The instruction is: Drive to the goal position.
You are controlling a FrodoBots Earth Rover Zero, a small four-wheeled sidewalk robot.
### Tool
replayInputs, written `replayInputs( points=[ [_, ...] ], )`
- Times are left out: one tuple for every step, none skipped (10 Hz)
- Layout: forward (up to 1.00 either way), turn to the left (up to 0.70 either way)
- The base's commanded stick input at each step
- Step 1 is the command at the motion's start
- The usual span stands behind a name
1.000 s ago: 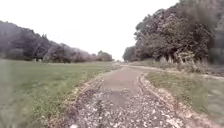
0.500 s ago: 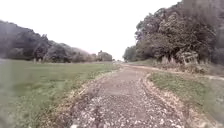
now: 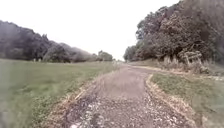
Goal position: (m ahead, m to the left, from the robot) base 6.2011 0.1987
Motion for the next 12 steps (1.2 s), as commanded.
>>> replayInputs(
  points=[
    [0.00,-0.05],
    [0.00,-0.05],
    [0.00,-0.05],
    [0.00,-0.05],
    [0.00,-0.05],
    [0.00,-0.05],
    [0.00,-0.05],
    [0.00,-0.05],
    [0.00,-0.05],
    [0.00,-0.05],
    [0.00,-0.05],
    [0.00,-0.05]
  ],
)
